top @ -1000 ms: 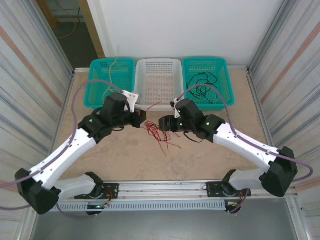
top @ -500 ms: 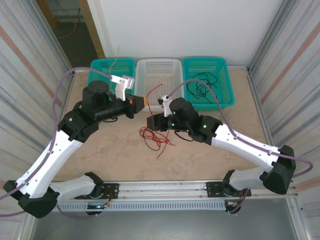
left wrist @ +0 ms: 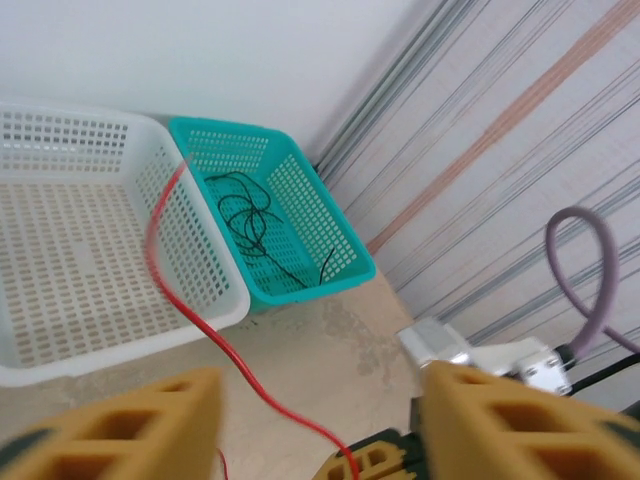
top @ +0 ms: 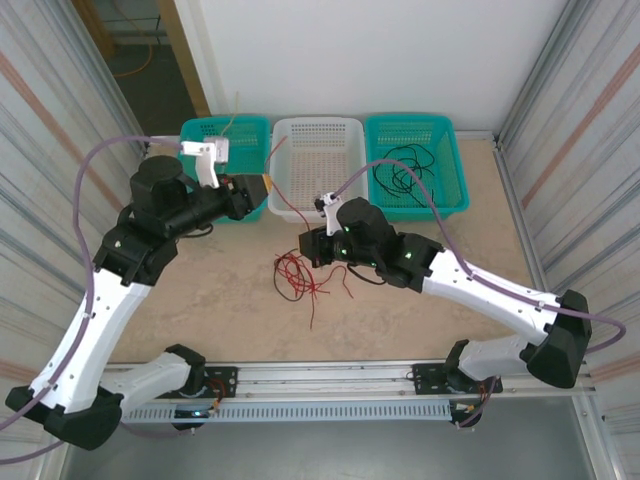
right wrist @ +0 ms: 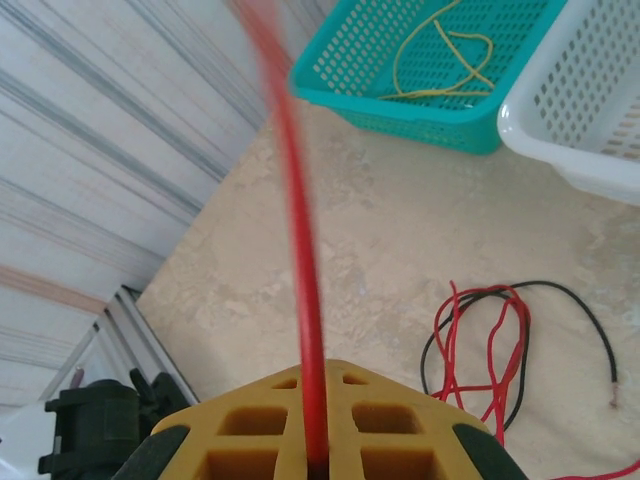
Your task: Untangle the cables
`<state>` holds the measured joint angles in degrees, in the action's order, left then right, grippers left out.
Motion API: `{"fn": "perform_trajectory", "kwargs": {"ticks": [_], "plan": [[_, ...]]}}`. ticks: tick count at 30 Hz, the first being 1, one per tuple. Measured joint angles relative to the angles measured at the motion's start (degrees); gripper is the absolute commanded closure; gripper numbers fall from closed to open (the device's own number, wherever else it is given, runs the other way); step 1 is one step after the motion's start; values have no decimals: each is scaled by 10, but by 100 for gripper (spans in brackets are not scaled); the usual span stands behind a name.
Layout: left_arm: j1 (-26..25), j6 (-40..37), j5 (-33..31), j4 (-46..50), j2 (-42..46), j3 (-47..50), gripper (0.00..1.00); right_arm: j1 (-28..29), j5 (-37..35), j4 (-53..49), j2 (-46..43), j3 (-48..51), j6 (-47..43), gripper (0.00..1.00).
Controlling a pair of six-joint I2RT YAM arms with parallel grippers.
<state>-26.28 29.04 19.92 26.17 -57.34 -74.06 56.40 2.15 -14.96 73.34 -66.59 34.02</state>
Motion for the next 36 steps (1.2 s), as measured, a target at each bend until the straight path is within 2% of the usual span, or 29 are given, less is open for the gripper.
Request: {"fn": "perform_trajectory", "kwargs": {"ticks": [3, 9, 14, 15, 17, 22, 27, 30, 31, 34, 36], "plan": [[0, 14, 12, -37, 17, 65, 2, -2, -9, -13, -11, -21, 0, 91], [-10, 41, 79, -146, 28, 190, 1, -13, -9, -16, -43, -73, 0, 91], [-77, 31, 93, -193, 44, 236, 1, -27, -8, -15, -63, -95, 0, 91], [-87, 27, 96, -200, 44, 236, 4, -30, -7, -15, -64, -97, 0, 91], [-96, 20, 101, -211, 43, 236, 15, -32, -6, -15, -66, -98, 0, 90], [-100, -2, 107, -227, 21, 235, 54, -37, 2, -16, -67, -98, 0, 90], [-110, -23, 105, -226, 0, 221, 72, -40, 10, -16, -67, -98, 0, 90], [-114, -37, 105, -221, -11, 203, 95, -40, 14, -15, -67, -98, 1, 90], [-116, -41, 106, -218, -14, 197, 100, -40, 14, -15, -67, -98, 1, 90], [-117, -49, 106, -208, -25, 183, 100, -40, 19, -13, -67, -98, 2, 88], [-119, -52, 105, -200, -30, 175, 100, -41, 22, -14, -67, -98, 3, 76]]}}
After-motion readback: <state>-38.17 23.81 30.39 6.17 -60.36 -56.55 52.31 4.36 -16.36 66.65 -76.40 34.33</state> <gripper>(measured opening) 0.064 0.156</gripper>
